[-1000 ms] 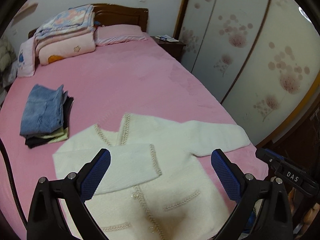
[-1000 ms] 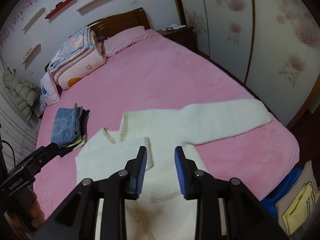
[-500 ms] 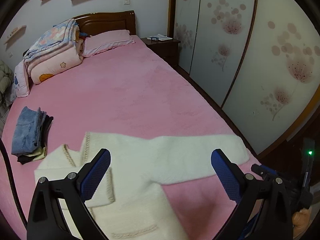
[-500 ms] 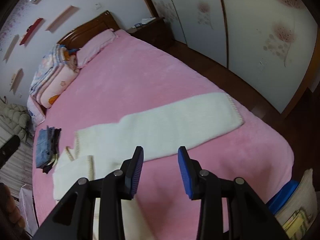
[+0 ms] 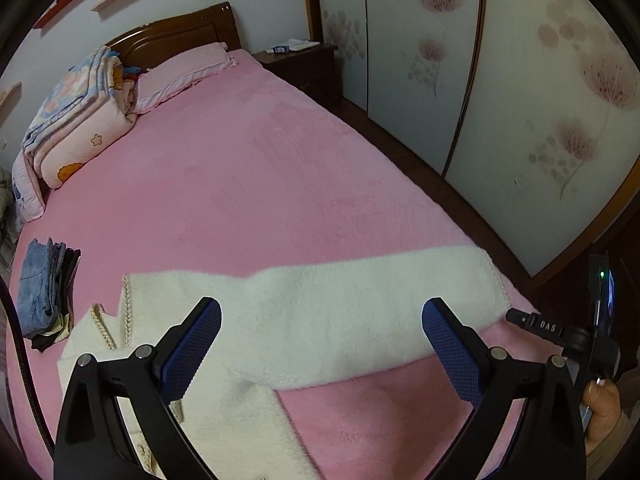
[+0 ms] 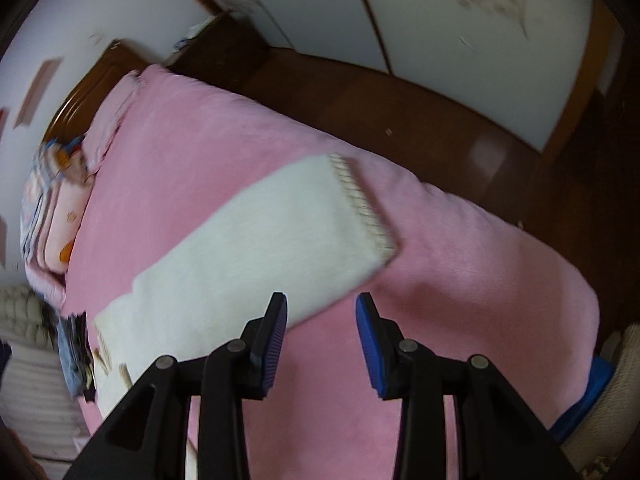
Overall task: Fold large clothes
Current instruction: 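Move the right tool to the other sleeve cuff and grasp it, then fold the held sleeve across the cardigan body and open the right tool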
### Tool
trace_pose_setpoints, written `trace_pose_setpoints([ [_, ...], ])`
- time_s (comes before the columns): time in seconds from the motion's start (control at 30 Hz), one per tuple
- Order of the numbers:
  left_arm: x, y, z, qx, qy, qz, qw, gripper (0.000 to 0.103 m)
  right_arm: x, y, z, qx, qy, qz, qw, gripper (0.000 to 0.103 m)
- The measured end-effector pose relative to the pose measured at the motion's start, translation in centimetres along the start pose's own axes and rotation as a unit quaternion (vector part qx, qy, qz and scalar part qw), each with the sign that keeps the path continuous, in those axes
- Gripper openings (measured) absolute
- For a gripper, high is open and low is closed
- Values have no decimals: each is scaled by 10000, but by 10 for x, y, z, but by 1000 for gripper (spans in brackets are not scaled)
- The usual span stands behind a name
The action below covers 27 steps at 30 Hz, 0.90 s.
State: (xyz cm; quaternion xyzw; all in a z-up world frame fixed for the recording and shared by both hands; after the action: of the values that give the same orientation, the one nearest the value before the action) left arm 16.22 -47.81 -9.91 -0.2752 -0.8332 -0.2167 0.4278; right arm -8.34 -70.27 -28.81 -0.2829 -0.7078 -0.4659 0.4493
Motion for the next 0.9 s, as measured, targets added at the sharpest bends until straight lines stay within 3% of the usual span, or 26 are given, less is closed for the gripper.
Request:
trace_pose_setpoints([
  [0.27,-27,-9,3,-58,244,-15,9997,100,-48,-33,-11,-624,450,-74,9970,36],
  [0.57,-45,-12,9,-52,453,-24,9990,100,-69,-35,-17,-911,360,-354,9946,38],
  [0.63,-47,-11,11,-35,502,-35,9987,100,-68,-34,-17,-773,323,-247,9962,32],
  [0.7,-47,-10,13,-24,546,-39,9985,100,-63,-31,-17,-614,311,-175,9975,14],
  [0.9,-42,-5,19,33,600,-72,9982,100,-17,-6,-21,-100,-144,-395,9991,11],
])
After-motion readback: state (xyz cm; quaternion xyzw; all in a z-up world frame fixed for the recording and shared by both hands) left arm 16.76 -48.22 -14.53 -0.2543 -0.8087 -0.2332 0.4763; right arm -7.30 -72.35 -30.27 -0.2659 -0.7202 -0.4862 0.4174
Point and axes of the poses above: each gripper's, at about its wrist camera, not at the fingertips, and x roughly against the way its jaws point, y to its left, z to its underside, the point moved 6 cm from there along -x, roughly the way its jaws point, and after that the axes turned 4 degrees about -x, right-handed, at the moved point
